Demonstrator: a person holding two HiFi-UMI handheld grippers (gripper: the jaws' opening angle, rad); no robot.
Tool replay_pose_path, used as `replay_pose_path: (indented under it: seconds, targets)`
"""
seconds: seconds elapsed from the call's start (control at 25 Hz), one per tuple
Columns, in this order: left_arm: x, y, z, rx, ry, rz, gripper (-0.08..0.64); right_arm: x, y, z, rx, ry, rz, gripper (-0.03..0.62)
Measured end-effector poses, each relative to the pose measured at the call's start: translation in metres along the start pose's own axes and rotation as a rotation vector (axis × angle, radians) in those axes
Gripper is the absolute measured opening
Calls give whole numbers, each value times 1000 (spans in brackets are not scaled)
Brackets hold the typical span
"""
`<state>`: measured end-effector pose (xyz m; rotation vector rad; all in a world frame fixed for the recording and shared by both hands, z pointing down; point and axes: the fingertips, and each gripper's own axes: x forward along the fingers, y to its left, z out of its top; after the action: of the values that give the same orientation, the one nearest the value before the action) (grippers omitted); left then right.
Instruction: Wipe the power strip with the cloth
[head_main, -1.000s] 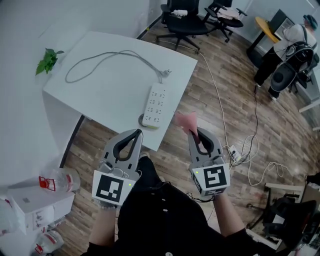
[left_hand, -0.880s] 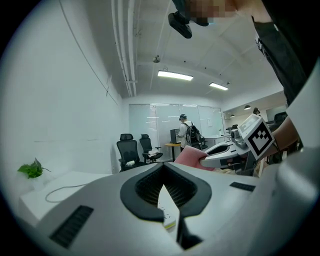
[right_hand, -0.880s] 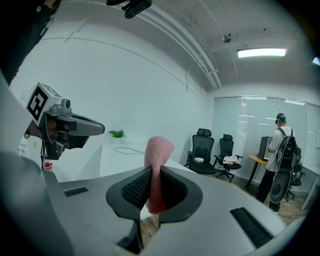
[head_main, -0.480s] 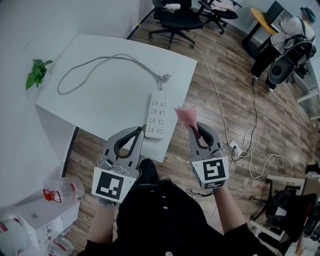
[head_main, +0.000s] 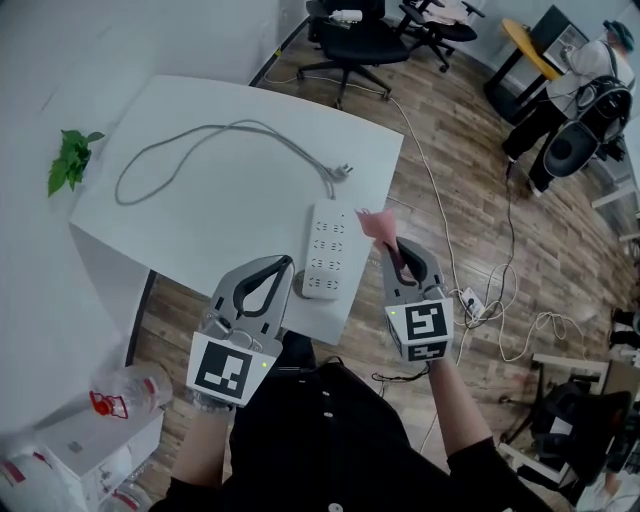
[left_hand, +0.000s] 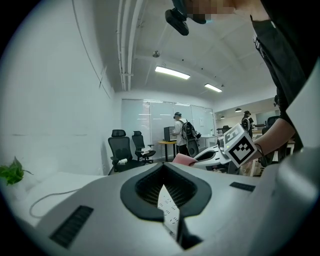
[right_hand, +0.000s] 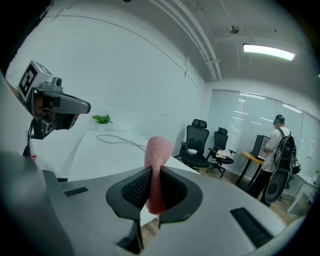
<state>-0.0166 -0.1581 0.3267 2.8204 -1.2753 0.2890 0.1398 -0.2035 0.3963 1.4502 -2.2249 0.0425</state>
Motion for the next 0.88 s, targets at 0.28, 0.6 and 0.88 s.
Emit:
replay_pose_path:
  seconds: [0.28, 0.6, 0.88]
  targets:
    - [5, 23, -8, -26, 13, 6, 11, 47, -16, -1, -29, 40, -21, 55]
    - [7, 41, -21, -44, 41, 26, 11, 98, -11, -12, -55, 96, 27, 55]
    - [5, 48, -28, -54, 47, 34, 11, 132, -11, -37, -112, 176, 46, 55]
